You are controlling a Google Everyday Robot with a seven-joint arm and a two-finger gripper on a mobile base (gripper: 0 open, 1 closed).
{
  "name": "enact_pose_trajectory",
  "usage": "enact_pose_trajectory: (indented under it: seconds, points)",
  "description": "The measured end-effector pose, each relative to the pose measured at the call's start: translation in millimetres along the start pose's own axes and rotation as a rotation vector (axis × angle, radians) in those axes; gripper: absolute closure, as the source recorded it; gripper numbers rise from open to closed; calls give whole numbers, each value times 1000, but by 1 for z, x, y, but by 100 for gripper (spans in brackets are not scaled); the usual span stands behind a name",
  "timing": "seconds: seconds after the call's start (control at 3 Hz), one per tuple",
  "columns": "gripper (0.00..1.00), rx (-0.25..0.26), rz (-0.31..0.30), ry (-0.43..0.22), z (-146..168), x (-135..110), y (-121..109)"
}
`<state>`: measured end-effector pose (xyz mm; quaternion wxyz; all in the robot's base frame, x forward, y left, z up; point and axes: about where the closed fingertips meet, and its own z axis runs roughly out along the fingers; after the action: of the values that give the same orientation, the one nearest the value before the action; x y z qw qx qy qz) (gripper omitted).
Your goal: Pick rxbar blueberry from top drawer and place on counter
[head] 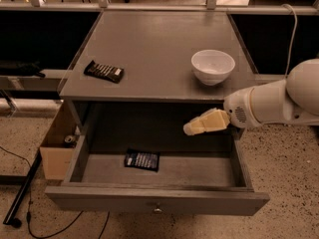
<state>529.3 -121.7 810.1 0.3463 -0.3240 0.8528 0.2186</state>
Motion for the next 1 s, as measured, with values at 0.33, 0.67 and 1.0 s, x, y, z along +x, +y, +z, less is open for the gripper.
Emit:
enact_pose_trajectory:
  seconds: [0.33,0.67,1.0]
  points:
    - [0,0,0,0,-1,1,2]
    - [0,-20,56,-2,2,27,21]
    - [0,-13,92,20,36,71,37]
